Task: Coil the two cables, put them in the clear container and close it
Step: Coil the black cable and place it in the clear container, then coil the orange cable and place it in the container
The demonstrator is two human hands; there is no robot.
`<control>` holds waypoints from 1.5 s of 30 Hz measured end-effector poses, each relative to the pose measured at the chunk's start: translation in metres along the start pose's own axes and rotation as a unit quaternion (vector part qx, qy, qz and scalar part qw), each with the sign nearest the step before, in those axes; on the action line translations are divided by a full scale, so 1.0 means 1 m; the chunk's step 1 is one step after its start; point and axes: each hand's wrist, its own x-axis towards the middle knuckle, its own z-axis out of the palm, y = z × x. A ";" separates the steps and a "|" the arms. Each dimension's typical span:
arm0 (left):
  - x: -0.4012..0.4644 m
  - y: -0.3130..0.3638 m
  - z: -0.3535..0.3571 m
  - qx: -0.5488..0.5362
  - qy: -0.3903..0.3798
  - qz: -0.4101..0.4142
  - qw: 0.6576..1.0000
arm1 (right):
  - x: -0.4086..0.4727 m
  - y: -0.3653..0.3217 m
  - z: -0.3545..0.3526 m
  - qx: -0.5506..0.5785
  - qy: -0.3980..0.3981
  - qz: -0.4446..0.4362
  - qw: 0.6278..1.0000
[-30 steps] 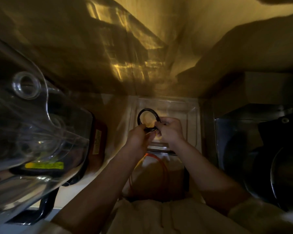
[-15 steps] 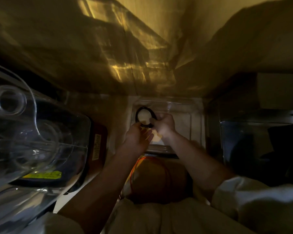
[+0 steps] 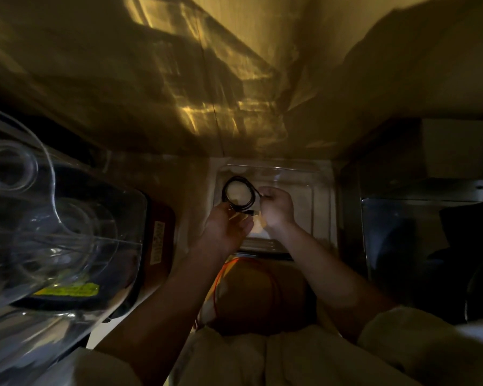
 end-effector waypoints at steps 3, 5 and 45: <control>-0.001 0.002 -0.001 -0.003 0.003 -0.011 1.000 | 0.000 0.003 -0.003 0.003 0.006 0.008 1.000; -0.003 0.002 0.000 -0.003 0.001 -0.016 1.000 | -0.001 0.003 -0.006 0.007 -0.008 0.017 1.000; -0.088 -0.084 -0.152 0.106 -0.047 0.100 0.988 | -0.164 0.066 -0.083 0.103 -0.047 -0.056 0.992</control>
